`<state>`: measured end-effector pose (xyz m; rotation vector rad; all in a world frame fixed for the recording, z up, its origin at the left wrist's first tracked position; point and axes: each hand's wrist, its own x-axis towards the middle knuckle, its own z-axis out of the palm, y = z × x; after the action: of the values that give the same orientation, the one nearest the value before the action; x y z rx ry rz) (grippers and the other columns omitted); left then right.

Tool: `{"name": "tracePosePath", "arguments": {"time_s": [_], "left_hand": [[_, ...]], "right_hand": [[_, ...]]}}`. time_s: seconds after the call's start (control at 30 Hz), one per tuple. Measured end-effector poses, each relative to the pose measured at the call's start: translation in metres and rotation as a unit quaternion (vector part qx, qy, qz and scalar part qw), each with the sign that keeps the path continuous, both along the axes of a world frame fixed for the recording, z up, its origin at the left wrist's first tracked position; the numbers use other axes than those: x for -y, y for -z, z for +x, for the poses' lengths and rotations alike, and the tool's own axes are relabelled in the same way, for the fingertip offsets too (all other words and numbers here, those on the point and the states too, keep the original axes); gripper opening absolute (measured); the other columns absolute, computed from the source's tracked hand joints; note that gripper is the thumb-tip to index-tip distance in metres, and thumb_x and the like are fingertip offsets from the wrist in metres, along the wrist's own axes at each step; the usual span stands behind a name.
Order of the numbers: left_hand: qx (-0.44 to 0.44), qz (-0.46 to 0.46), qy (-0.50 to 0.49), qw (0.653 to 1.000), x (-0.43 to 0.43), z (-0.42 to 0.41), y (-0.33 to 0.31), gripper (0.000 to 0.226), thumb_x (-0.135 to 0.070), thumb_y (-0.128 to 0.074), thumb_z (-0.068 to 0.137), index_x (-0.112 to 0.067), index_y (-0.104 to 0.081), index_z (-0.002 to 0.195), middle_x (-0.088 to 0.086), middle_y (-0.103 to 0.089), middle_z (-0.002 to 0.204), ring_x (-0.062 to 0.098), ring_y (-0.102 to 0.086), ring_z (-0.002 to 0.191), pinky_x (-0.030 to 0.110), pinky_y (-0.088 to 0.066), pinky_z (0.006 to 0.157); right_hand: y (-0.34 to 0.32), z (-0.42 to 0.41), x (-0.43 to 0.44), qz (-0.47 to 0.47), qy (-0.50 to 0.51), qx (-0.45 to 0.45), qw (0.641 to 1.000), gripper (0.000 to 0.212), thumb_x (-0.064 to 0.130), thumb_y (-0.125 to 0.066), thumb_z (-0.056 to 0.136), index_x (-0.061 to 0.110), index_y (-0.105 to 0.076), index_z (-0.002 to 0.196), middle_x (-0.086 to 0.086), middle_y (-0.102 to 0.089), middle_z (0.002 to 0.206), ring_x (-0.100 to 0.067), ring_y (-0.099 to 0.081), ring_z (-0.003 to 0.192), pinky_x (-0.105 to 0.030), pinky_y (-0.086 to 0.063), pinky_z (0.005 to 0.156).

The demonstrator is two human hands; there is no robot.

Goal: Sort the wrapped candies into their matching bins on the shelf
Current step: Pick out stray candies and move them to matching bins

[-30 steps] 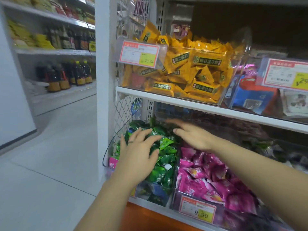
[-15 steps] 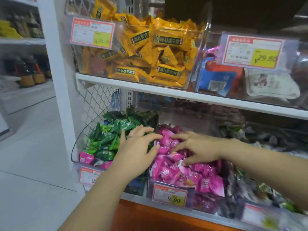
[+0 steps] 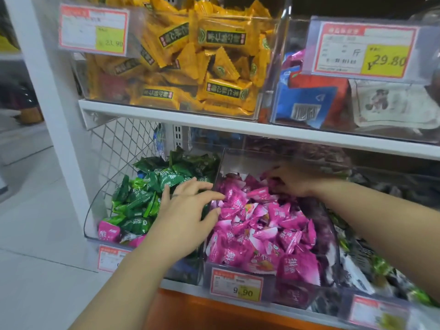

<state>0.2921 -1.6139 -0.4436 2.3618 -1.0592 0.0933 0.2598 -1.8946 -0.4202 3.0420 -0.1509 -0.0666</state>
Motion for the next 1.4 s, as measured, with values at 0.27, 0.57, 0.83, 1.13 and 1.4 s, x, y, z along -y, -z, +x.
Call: {"name": "tracePosePath", "arguments": {"time_s": [0.27, 0.57, 0.83, 1.13, 1.4], "left_hand": [[0.007, 0.020, 0.005, 1.000, -0.002, 0.001, 0.001, 0.033, -0.044, -0.044, 0.095, -0.048, -0.049, 0.127, -0.023, -0.032, 0.142, 0.003, -0.005, 0.142, 0.048, 0.007, 0.118], [-0.005, 0.010, 0.008, 1.000, -0.005, -0.001, 0.000, 0.032, -0.042, -0.046, 0.095, -0.049, -0.049, 0.126, -0.024, -0.035, 0.140, -0.001, -0.004, 0.141, 0.047, 0.007, 0.118], [-0.006, 0.019, 0.014, 1.000, -0.005, 0.001, 0.000, 0.034, -0.042, -0.045, 0.095, -0.049, -0.048, 0.128, -0.025, -0.034, 0.141, -0.001, -0.003, 0.141, 0.046, 0.007, 0.118], [-0.012, 0.019, 0.007, 1.000, -0.004, 0.000, -0.002, 0.033, -0.041, -0.045, 0.095, -0.049, -0.048, 0.127, -0.025, -0.034, 0.141, -0.001, -0.004, 0.141, 0.046, 0.006, 0.118], [-0.013, 0.017, 0.006, 1.000, -0.003, 0.001, -0.001, 0.034, -0.041, -0.046, 0.094, -0.050, -0.048, 0.126, -0.026, -0.034, 0.140, -0.003, -0.003, 0.140, 0.045, 0.005, 0.118]], "right_hand": [[-0.021, 0.000, -0.061, 0.121, -0.108, 0.027, 0.986, 0.044, 0.031, -0.060, 0.091, 0.019, -0.053, 0.133, -0.003, -0.048, 0.139, -0.016, -0.046, 0.123, -0.019, -0.030, 0.098], [0.003, 0.020, -0.074, 0.089, -0.087, -0.151, 0.981, 0.033, 0.039, -0.072, 0.080, 0.013, -0.064, 0.099, -0.003, -0.061, 0.085, -0.013, -0.053, 0.068, -0.023, -0.042, 0.064], [-0.007, 0.003, -0.028, 0.015, -0.057, -0.090, 0.994, 0.012, 0.028, -0.064, 0.086, 0.017, -0.067, 0.086, 0.004, -0.057, 0.081, -0.016, -0.054, 0.078, -0.026, -0.043, 0.070], [-0.023, 0.001, -0.040, 0.076, -0.042, 0.006, 0.996, 0.040, 0.038, -0.066, 0.085, 0.023, -0.059, 0.121, 0.002, -0.058, 0.123, -0.016, -0.053, 0.109, -0.026, -0.041, 0.086], [0.003, 0.044, -0.082, 0.091, -0.024, -0.169, 0.981, 0.058, 0.054, -0.057, 0.085, 0.023, -0.053, 0.134, 0.000, -0.051, 0.139, -0.018, -0.049, 0.121, -0.029, -0.039, 0.102]]}}
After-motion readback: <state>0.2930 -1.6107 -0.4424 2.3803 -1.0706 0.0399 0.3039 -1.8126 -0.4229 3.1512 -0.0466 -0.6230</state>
